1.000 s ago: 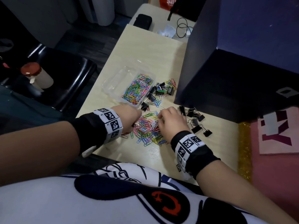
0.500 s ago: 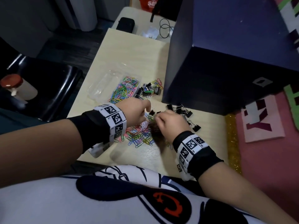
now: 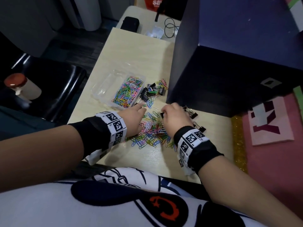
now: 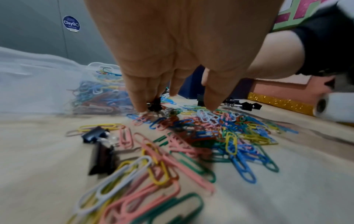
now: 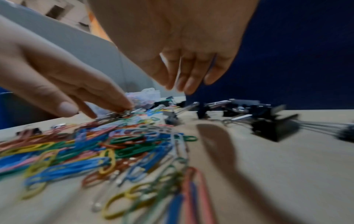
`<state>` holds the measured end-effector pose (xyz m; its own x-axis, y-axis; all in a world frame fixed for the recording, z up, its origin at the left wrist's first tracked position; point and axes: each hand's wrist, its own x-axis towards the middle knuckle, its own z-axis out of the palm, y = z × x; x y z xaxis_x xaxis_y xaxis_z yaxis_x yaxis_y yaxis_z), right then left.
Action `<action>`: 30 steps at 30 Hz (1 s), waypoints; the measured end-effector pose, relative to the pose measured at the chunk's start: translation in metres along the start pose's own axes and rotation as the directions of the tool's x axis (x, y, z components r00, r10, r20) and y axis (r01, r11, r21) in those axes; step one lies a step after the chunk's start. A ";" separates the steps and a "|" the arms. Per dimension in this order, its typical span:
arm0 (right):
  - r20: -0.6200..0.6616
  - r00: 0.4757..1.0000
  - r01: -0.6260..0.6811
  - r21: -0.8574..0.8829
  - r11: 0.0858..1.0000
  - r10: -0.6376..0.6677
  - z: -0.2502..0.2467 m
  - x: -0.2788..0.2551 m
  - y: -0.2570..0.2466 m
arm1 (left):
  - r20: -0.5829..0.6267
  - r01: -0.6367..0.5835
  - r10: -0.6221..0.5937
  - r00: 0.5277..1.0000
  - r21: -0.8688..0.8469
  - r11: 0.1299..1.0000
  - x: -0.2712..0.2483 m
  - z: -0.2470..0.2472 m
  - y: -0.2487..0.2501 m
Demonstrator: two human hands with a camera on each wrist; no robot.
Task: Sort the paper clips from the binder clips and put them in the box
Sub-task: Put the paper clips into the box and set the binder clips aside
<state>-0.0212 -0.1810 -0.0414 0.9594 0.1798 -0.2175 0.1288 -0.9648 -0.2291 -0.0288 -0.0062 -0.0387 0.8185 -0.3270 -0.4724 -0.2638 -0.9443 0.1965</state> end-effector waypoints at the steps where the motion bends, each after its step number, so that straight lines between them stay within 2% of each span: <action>1: 0.067 0.997 0.029 -0.014 0.999 -0.028 0.002 0.001 -0.007 | -0.002 -0.006 0.006 1.000 -0.008 1.000 -0.001 0.000 -0.001; 5: 0.247 0.956 -0.133 -0.112 0.985 0.157 0.004 0.009 -0.016 | -0.003 -0.006 0.006 1.000 -0.038 0.999 -0.002 -0.002 -0.003; 8: 0.259 0.936 -0.193 -0.182 0.964 0.237 -0.004 0.014 -0.014 | -0.006 0.005 -0.006 1.000 -0.055 0.998 -0.003 0.001 -0.003; 10: 0.232 0.953 -0.168 -0.131 0.977 0.195 -0.006 0.017 -0.017 | -0.008 0.007 -0.008 1.000 -0.062 0.998 -0.005 0.003 -0.002; 12: 0.225 0.973 -0.041 -0.073 0.996 0.057 -0.003 0.022 -0.024 | -0.006 0.014 -0.014 1.000 -0.072 0.997 -0.007 0.005 -0.002; 14: 0.255 0.963 0.095 -0.011 0.995 -0.089 0.003 0.023 -0.031 | 0.003 0.021 -0.021 1.000 -0.111 0.994 -0.007 0.008 -0.004; 16: 0.293 0.941 0.170 0.018 0.985 -0.167 0.008 0.023 -0.036 | 0.001 0.018 -0.018 1.000 -0.162 0.987 -0.007 0.010 -0.006; 20: 0.302 0.930 0.236 -0.060 0.970 -0.208 0.013 0.016 -0.035 | -0.040 0.020 -0.030 0.999 -0.229 0.973 -0.010 0.005 -0.005; 26: 0.324 0.930 0.247 -0.201 0.948 -0.174 0.004 0.007 -0.033 | -0.027 0.050 -0.059 0.998 -0.257 0.965 -0.007 0.006 -0.013; 30: 0.218 0.964 0.166 -0.038 0.985 -0.154 0.009 0.012 -0.032 | -0.010 0.039 -0.042 0.999 -0.200 0.979 -0.004 0.007 -0.013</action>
<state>-0.0159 -0.1461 -0.0450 0.8498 0.3636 -0.3816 0.2958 -0.9282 -0.2258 -0.0323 0.0070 -0.0458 0.8340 -0.2867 -0.4715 -0.1240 -0.9300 0.3462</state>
